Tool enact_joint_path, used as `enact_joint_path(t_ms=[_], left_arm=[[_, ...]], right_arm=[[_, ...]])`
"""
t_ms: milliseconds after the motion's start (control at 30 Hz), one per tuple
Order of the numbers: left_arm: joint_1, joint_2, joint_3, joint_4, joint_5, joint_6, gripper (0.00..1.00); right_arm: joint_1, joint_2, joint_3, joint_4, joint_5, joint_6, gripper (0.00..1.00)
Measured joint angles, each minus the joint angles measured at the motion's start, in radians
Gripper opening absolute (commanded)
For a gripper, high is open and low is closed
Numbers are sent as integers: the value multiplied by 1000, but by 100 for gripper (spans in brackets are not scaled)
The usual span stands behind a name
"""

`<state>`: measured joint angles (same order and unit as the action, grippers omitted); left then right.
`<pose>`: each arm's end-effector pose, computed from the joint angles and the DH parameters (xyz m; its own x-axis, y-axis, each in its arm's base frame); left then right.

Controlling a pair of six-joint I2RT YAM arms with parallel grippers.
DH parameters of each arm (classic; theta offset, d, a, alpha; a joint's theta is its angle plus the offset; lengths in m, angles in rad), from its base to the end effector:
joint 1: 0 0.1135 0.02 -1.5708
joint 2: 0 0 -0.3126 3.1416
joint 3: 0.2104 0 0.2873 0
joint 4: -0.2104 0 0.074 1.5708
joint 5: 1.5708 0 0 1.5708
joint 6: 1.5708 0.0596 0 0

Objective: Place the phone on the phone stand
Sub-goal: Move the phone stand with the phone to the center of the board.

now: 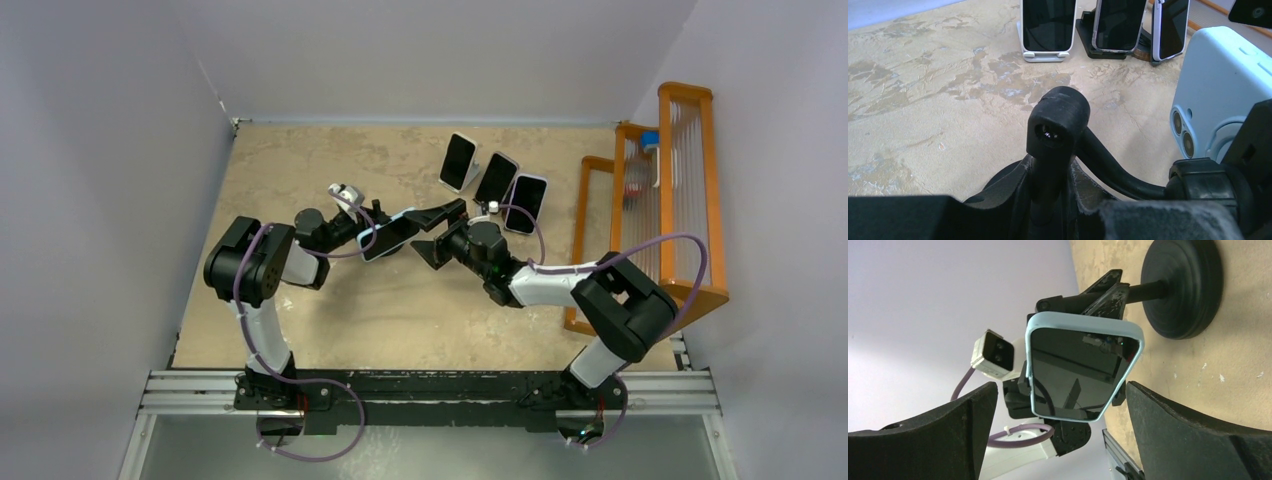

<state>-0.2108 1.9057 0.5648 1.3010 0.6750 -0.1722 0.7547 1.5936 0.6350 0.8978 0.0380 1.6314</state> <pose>0.3497 -0.1129 0.1440 -0.1710 -0.1002 -0.9802 0.7558 0.6248 -0.1958 0.2718 0.2525 0.2224 -0.6531 0.7551 0.0582 0.0840 -0.0041 0.9965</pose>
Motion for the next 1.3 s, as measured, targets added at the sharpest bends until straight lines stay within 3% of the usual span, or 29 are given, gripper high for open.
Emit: enact_joint_path(t_ms=[400,500,967,1300], left_arm=[[0,1,2,0,1,0,0],[1,4,6,0,-3,0,0],[4,6,6,-1,-21,9,0],[6,6,8,-2,-14,8,0]], right_arm=[[0,55,89,-51,5,0,98],[0,71,98,-54,4,2,90],[0,120,103,-18,-17,6,94],[-1,51,133,-172,-32,-15,96]])
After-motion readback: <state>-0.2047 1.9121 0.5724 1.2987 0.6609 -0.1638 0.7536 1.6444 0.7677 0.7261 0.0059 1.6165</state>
